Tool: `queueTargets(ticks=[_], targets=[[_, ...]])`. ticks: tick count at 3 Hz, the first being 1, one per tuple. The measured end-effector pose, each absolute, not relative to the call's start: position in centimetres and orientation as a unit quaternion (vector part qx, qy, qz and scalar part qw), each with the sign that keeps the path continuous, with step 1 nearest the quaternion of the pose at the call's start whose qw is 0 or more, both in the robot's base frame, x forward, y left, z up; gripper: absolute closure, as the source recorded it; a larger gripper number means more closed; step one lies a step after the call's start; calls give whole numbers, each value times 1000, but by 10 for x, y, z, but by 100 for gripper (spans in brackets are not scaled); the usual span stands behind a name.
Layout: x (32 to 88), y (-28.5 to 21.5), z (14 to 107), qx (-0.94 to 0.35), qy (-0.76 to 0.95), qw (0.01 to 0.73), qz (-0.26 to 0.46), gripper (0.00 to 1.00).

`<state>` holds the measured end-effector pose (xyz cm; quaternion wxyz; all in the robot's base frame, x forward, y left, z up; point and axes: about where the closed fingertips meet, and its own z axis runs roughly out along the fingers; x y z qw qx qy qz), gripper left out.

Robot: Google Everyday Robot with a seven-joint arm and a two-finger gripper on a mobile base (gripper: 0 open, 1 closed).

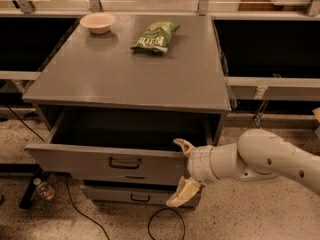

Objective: Open top drawer

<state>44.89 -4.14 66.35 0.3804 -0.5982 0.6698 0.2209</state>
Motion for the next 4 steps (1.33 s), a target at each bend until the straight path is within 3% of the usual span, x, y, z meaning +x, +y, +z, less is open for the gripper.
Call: queueTargets(ticks=[4], targets=[[397,-48,700,-663,589,345,308,0]])
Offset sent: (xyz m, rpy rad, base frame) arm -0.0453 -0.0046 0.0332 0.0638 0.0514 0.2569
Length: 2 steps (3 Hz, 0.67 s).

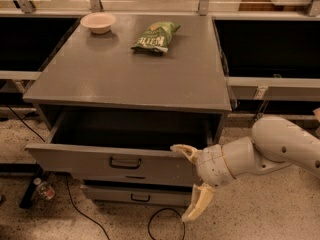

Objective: Open top drawer

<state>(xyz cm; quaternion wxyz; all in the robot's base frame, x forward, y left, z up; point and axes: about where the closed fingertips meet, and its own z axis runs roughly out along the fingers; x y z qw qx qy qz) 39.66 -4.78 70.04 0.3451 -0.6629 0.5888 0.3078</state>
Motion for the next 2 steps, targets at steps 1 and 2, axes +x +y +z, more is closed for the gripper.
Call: queueTargets(ticks=[1,2], targets=[[397,-48,700,-663,589,345,308,0],[427,-61,685,-638,651,314,267,0]])
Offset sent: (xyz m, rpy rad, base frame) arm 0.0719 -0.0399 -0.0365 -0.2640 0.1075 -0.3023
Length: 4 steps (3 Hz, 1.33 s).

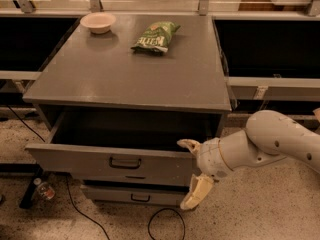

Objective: Open top drawer

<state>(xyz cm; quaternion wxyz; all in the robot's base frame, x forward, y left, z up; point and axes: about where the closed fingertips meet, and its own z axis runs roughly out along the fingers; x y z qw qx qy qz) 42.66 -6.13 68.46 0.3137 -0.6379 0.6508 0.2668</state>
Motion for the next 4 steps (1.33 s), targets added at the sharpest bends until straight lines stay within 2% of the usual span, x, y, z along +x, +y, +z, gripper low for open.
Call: queueTargets(ticks=[2,4], targets=[[459,-79,664,-603,723,260,214,0],[445,-75,669,-621,708,253,223,0]])
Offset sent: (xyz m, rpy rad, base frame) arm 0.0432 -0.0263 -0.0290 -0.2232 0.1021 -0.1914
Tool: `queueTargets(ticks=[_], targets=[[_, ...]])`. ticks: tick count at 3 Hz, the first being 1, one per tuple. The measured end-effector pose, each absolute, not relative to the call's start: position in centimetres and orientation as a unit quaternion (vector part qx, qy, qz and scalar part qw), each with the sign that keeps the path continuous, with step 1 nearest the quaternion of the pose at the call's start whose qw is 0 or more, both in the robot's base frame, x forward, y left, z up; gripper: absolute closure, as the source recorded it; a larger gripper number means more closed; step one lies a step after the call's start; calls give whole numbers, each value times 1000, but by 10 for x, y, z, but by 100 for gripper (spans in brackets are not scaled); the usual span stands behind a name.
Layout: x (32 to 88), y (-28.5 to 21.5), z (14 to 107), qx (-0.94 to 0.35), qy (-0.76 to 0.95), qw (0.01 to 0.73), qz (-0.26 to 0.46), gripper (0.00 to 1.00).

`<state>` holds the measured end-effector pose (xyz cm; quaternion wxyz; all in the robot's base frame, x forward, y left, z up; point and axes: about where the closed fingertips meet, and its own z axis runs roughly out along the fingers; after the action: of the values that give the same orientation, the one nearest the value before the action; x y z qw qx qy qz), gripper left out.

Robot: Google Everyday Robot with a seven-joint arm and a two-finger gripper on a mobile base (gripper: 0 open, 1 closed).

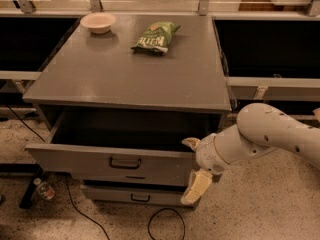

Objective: Open top drawer

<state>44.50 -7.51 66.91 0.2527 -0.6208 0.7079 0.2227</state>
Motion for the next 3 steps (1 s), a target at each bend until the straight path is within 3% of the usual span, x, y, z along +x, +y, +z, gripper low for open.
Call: queueTargets(ticks=[3], targets=[[419,-73,679,-654,678,247,228,0]])
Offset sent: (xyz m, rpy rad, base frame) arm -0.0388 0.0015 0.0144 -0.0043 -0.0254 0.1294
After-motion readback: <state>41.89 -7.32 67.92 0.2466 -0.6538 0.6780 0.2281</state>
